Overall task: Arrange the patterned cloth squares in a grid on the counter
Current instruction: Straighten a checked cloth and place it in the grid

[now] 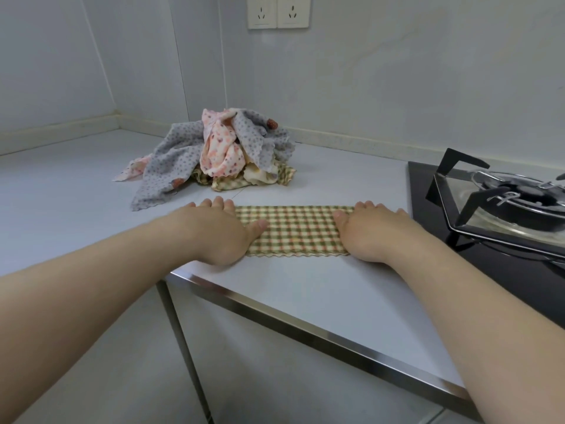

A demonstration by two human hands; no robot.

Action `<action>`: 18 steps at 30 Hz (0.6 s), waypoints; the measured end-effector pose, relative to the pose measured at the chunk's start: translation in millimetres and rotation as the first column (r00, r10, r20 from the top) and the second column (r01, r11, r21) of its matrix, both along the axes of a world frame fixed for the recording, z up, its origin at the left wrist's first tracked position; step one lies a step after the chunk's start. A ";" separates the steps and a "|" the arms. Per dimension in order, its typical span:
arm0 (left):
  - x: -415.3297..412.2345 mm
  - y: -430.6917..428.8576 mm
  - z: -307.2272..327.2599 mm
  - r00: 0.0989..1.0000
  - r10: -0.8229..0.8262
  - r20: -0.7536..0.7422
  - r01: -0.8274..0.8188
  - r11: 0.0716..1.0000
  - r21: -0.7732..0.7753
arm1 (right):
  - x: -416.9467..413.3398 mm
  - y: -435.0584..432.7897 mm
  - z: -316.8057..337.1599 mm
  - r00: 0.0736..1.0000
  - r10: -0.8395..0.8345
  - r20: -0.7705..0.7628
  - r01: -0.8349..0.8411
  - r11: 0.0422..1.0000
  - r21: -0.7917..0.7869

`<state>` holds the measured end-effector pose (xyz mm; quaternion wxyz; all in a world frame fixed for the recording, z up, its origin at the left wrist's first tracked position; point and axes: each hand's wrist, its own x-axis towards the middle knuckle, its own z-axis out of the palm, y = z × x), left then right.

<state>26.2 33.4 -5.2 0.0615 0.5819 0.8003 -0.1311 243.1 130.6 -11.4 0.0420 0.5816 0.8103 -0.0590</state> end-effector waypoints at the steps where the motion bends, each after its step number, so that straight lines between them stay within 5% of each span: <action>1: -0.1 0.4 1.5 1.000 0.007 -0.004 -0.007 1.000 0.024 | 2.0 -1.2 3.1 1.000 0.001 -0.007 -0.001 1.000 0.008; 5: -6.9 1.6 8.9 0.991 -0.047 -0.122 0.081 0.953 0.293 | 10.0 0.4 5.5 0.983 -0.044 -0.178 0.061 0.994 0.091; 9: -35.3 6.4 -7.7 0.998 -0.034 -0.053 0.058 0.816 0.575 | 12.0 9.0 1.0 0.961 -0.021 -0.275 0.057 0.991 0.122; 18: -43.2 7.5 -10.1 0.926 -0.166 0.340 -0.124 0.717 0.686 | 15.7 6.7 9.5 0.821 0.002 -0.572 0.034 0.998 0.053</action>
